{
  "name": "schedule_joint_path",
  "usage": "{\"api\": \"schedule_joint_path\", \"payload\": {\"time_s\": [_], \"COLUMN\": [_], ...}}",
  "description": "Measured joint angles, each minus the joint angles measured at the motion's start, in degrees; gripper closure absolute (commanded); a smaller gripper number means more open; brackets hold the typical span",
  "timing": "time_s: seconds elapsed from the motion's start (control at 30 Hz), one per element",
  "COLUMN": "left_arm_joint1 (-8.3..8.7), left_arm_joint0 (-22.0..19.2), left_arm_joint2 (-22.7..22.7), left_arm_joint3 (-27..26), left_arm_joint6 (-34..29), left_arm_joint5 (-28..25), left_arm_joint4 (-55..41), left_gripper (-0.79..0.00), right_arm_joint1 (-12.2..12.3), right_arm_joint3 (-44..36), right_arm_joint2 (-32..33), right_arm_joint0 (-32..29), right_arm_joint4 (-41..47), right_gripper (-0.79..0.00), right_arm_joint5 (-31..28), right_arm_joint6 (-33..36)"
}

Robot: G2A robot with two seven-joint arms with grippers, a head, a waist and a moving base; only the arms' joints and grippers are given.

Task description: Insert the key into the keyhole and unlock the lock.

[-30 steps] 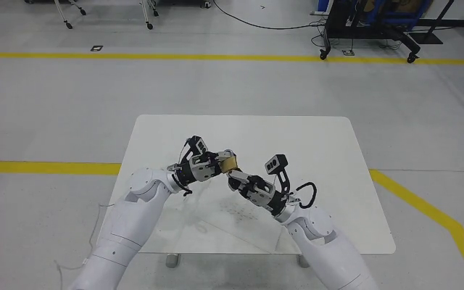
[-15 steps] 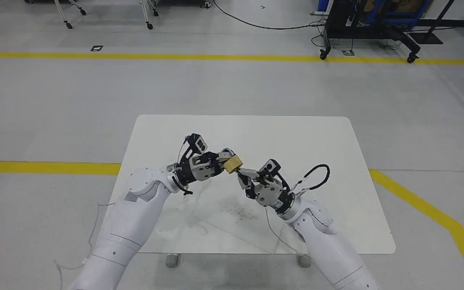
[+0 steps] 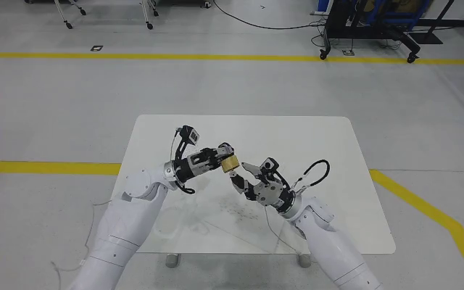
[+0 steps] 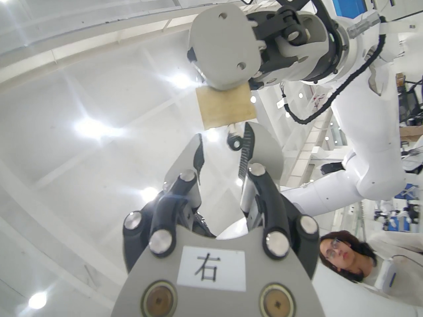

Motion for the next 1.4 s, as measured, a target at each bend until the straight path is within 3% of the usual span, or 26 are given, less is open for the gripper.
{"api": "schedule_joint_path", "payload": {"time_s": [0.13,0.3,0.5,0.73,0.97,1.0,1.1,1.13,1.17,1.4], "left_arm_joint1": [0.16,0.63,0.66,1.04,0.96,0.99,1.02,1.04,1.06,1.23], "left_arm_joint0": [0.5,0.2,0.6,-0.7,-1.1,-1.0,-0.8,-0.8,-0.9,-0.6], "left_arm_joint2": [1.3,3.5,6.5,11.0,13.4,13.8,14.3,14.4,14.4,13.0], "left_arm_joint3": [-1.7,-3.1,-5.6,-5.6,-6.0,-6.0,-5.8,-5.8,-5.8,-6.2], "left_arm_joint6": [1.2,0.4,0.2,-8.4,-5.9,-6.2,-6.5,-6.2,-5.7,-1.2], "left_arm_joint5": [0.1,3.2,7.2,12.1,19.5,20.8,22.9,23.1,23.4,22.4], "left_arm_joint4": [7.2,18.1,24.6,32.9,39.3,40.1,40.8,41.2,41.7,41.8], "left_gripper": [0.0,0.0,0.0,0.0,0.0,-0.049,-0.422,-0.739,-0.785,-0.785], "right_arm_joint1": [0.9,2.4,3.3,3.4,3.4,3.4,3.4,3.4,3.4,3.4], "right_arm_joint3": [-3.7,-9.5,-15.3,-15.8,-15.8,-15.8,-15.8,-15.8,-15.8,-15.8], "right_arm_joint2": [3.8,13.3,23.5,24.5,24.5,24.5,24.5,24.5,24.5,24.5], "right_arm_joint0": [-2.5,-7.8,-14.6,-15.3,-15.3,-15.3,-15.3,-15.3,-15.3,-15.3], "right_arm_joint4": [-8.2,-12.4,-13.8,-14.2,-14.2,-14.2,-14.2,-14.2,-14.2,-14.2], "right_gripper": [-0.785,-0.785,-0.785,-0.785,-0.785,-0.785,-0.785,-0.785,-0.785,-0.785], "right_arm_joint5": [-7.9,-14.3,-19.0,-19.5,-19.5,-19.5,-19.5,-19.5,-19.5,-19.5], "right_arm_joint6": [0.1,-1.2,-4.5,-5.0,-5.0,-5.0,-5.0,-5.0,-5.0,-5.0]}}
